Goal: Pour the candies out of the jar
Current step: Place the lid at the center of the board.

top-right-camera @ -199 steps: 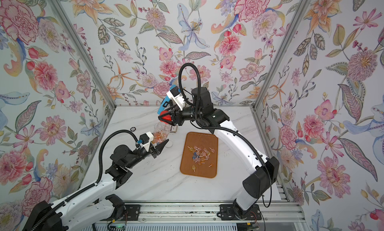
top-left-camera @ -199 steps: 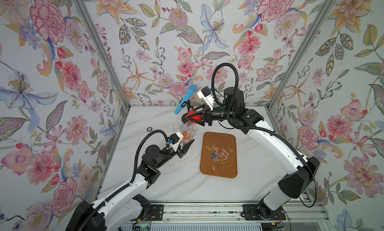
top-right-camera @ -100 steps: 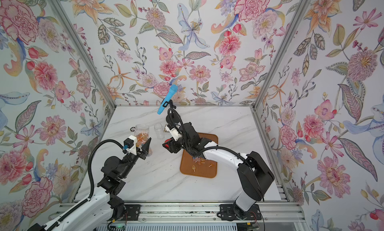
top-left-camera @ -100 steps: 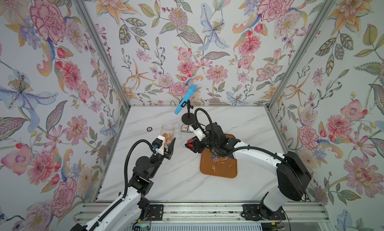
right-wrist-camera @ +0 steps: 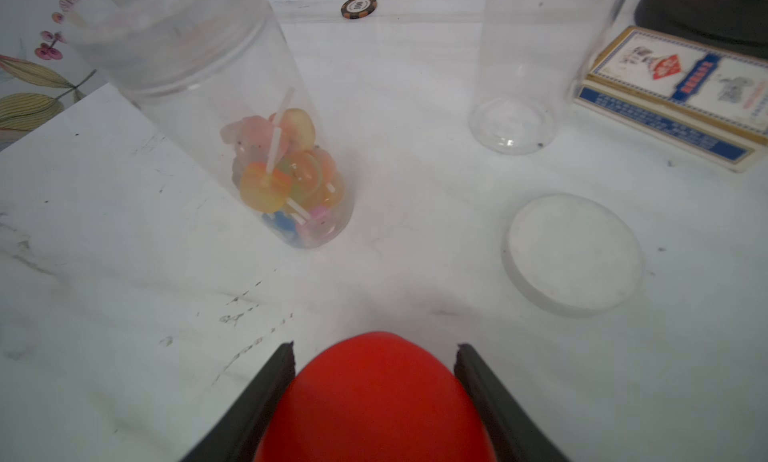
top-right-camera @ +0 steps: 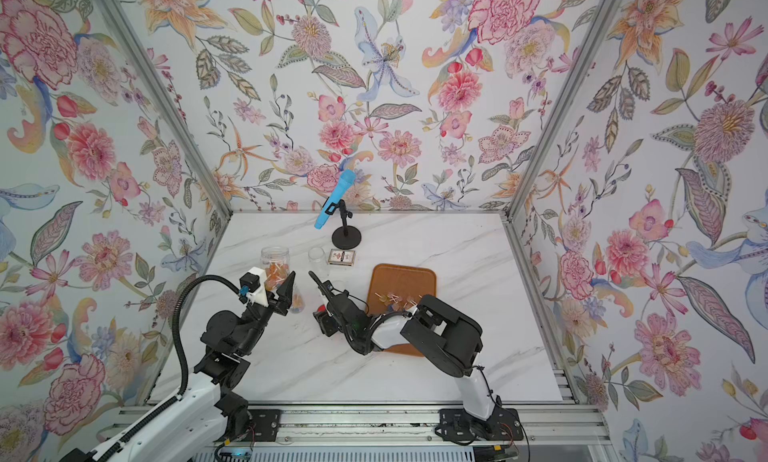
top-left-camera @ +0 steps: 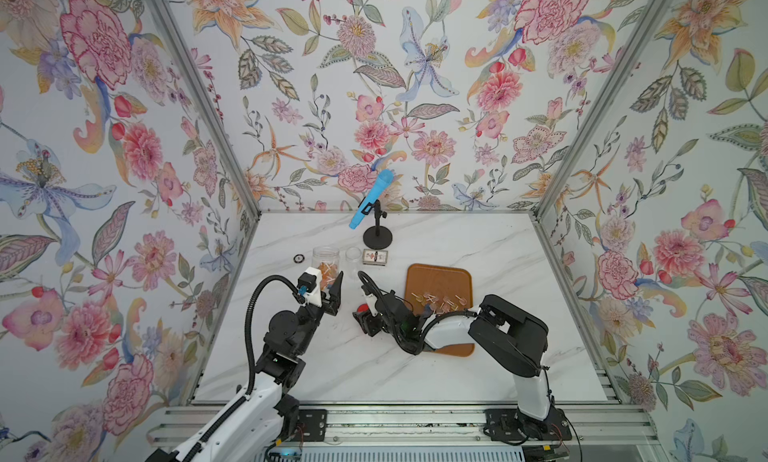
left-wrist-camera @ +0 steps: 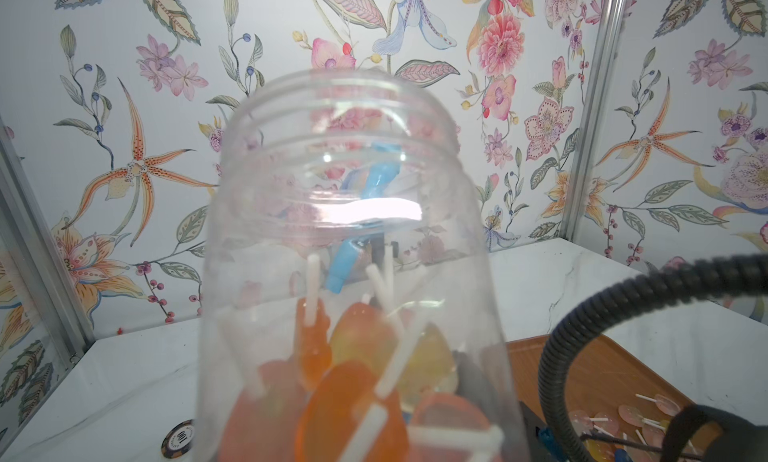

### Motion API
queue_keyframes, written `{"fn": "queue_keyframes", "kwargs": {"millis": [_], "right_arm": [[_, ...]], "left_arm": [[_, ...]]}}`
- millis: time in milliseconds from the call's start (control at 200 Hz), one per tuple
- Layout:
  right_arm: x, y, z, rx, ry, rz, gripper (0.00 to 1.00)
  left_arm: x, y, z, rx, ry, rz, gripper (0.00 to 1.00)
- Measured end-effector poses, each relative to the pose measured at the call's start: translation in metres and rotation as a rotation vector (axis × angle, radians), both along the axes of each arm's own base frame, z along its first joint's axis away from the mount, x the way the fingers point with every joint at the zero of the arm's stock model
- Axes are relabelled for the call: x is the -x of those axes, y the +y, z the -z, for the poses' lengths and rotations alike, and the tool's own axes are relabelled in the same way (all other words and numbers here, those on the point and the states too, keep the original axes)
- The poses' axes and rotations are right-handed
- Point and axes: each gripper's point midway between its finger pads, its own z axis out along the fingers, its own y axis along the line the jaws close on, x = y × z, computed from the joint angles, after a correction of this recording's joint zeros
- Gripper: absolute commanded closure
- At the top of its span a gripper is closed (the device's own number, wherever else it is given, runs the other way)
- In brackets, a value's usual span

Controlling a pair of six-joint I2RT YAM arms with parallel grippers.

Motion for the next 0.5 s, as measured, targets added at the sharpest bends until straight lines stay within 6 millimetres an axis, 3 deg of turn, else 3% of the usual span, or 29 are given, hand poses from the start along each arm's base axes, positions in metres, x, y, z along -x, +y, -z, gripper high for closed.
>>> {"fn": "queue_keyframes", "kwargs": {"millis": [85, 180, 310, 500], "right_arm": [[-0.010, -0.002, 0.009, 0.014, -0.025, 0.049, 0.49], [-0.017, -0.006, 0.016, 0.024, -0.046, 0.088, 0.38], [-0.022, -0.006, 0.012, 0.007, -0.060, 0.121, 0.01], [-0.026, -0.015, 0.006, 0.029, -0.081, 0.169, 0.00]], "left_arm": [[-0.001, -0.001, 0.000, 0.001, 0.001, 0.004, 1.00], [-0.001, -0.001, 0.001, 0.002, 0.004, 0.005, 1.00], [0.000, -0.001, 0.000, 0.009, 0.003, 0.008, 1.00], [0.000, -0.002, 0.002, 0.012, 0.016, 0.014, 1.00]]}}
